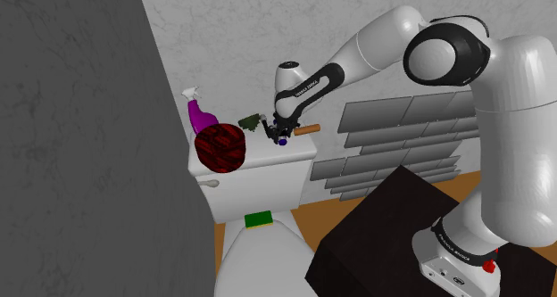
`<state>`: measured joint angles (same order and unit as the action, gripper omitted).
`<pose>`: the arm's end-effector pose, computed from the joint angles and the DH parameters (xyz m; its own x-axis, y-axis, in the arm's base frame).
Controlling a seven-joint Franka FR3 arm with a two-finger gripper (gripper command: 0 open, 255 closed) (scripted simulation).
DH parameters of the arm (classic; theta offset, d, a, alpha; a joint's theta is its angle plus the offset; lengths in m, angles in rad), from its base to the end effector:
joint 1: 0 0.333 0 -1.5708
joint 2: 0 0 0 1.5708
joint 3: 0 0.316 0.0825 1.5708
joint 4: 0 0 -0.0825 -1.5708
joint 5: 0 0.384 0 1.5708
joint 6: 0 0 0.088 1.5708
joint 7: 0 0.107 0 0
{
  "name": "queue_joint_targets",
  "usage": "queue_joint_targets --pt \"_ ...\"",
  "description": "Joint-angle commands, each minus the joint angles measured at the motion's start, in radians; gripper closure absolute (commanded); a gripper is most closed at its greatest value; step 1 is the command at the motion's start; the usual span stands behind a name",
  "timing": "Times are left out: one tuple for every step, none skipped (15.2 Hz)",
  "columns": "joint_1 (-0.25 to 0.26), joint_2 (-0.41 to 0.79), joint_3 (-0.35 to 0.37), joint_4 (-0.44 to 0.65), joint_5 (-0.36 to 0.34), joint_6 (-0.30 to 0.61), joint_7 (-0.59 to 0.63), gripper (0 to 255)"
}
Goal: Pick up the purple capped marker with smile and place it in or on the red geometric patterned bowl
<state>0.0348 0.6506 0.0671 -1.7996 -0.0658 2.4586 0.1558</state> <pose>0.6514 0.0637 0.1858 0.9998 -0.0169 0.0106 -0.0169 -0.9999 -0.0002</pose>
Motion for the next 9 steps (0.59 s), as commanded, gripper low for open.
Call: queue_joint_targets --pt "0.000 0.000 0.000 0.000 0.000 0.000 0.000 255" --pt "-0.001 -0.010 0.001 -0.002 0.001 -0.008 -0.001 255" --pt "-0.001 -0.020 0.001 -0.003 0.002 -0.017 -0.001 255" --pt "-0.002 -0.030 0.002 -0.005 0.002 -0.026 -0.002 255" --pt "-0.002 -0.040 0.003 -0.006 0.003 -0.035 -0.002 255" --pt "-0.003 -0.050 0.003 -0.006 0.004 -0.043 -0.003 255" --pt "-0.003 -0.059 0.004 -0.007 0.005 -0.053 -0.003 255" --pt "-0.004 -0.069 0.005 -0.007 0.006 -0.062 -0.004 255" --pt "-0.004 -0.078 0.005 -0.007 0.007 -0.071 -0.005 255"
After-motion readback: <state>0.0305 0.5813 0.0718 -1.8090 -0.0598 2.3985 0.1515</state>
